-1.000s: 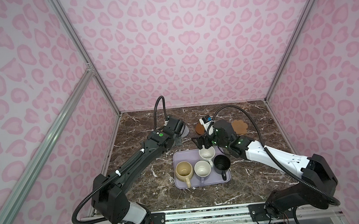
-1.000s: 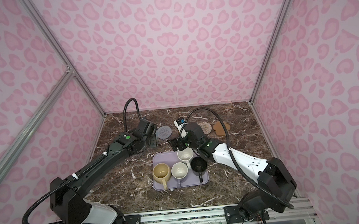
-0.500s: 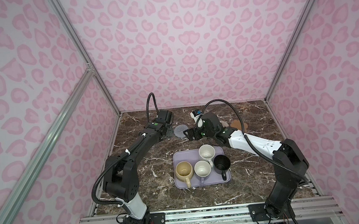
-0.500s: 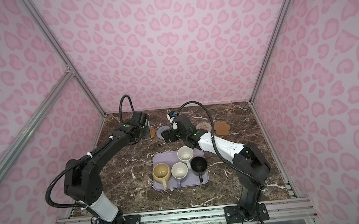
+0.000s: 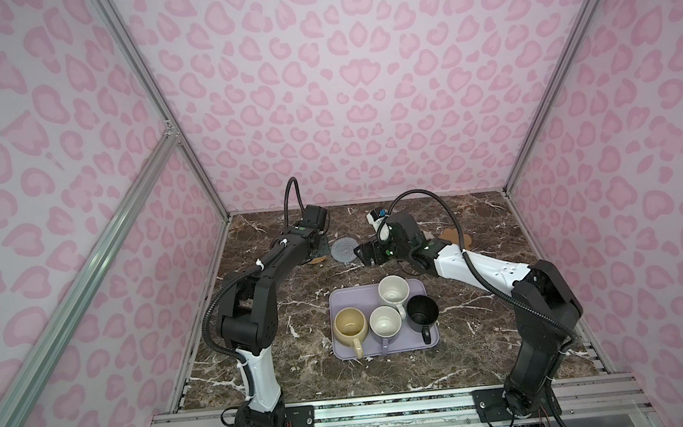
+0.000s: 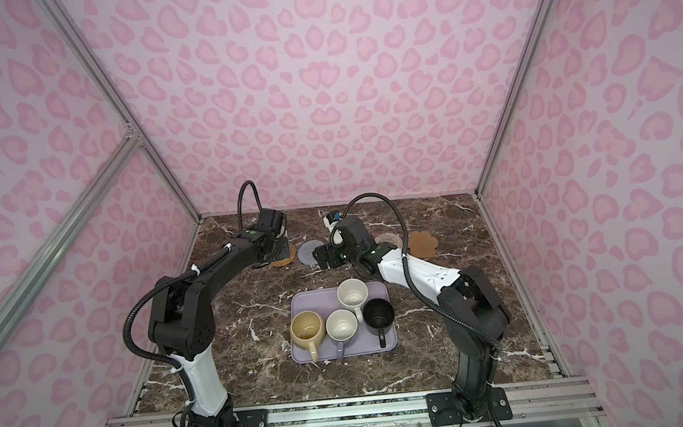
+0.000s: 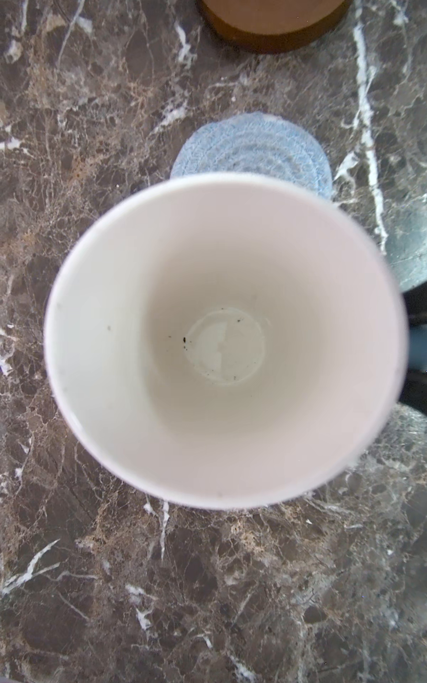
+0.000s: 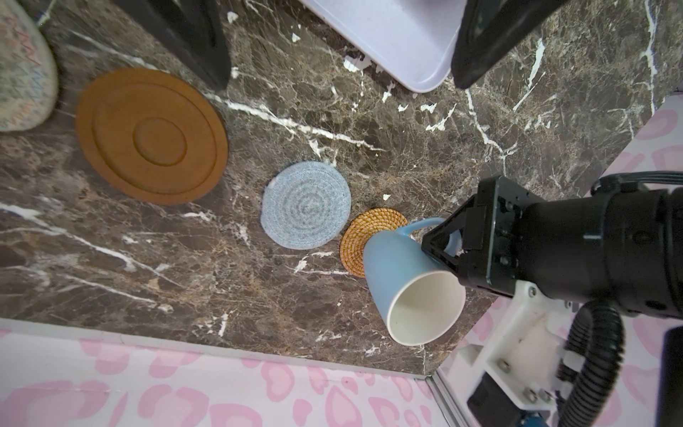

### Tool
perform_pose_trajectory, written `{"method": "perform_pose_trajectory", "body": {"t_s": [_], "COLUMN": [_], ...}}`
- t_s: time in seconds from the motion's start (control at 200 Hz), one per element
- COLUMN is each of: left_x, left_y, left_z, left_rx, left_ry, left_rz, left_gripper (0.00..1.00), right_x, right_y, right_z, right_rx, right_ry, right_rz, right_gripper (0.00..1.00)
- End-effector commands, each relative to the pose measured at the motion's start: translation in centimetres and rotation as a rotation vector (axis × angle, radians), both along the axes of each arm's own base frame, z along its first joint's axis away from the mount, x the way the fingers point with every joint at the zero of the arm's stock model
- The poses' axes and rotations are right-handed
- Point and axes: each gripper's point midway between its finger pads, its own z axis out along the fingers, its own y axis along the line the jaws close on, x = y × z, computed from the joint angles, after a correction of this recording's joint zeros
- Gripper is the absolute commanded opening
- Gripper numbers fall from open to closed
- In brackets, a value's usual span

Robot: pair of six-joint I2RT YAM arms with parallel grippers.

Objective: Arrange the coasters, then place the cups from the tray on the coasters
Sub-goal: 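Grasp the light blue mug with the right gripper and carry it toward the rattan coaster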

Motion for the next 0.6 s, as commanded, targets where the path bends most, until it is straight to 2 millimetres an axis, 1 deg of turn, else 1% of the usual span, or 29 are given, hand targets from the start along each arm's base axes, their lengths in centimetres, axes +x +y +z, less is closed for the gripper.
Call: {"method": "perform_pose_trajectory", "body": {"t_s": [0.0,0.07,0.17,0.3,0.395,0.465,0.595], "left_x": [1.6,1.6,1.6,1.2,1.1,1.0,0.8], "left_y": [-0.6,-0.7,-0.2,-0.1,-0.1,0.3,0.2], "left_z": [0.8,0.5,0.4,0.0,-0.4,-0.7,-1.3], "left_rx": [-0.026,-0.038,-0.024,-0.022,-0.028,-0.014,-0.022], "left_ry": [-0.063,-0.063,-0.062,-0.043,-0.036,-0.027,-0.01], "left_rz": [-0.008,-0.02,-0.005,-0.003,0.006,0.018,0.012], "left_gripper": [0.0,0.01,0.01,0.02,0.02,0.02,0.02], "right_x": [-0.2,-0.2,-0.5,-1.0,-1.3,-1.3,-1.6], "right_y": [0.3,0.2,-0.3,-0.7,-0.7,-0.8,-0.9], "right_z": [-0.2,-0.2,-0.3,-0.1,0.0,0.1,0.3], "right_rx": [0.015,0.011,-0.009,-0.016,-0.016,-0.016,-0.015], "right_ry": [0.007,0.008,0.017,0.015,0.012,0.012,0.009], "right_rz": [0.008,0.007,-0.004,-0.009,-0.007,-0.008,-0.005], "right_gripper": [0.95,0.95,0.95,0.94,0.94,0.94,0.94]}}
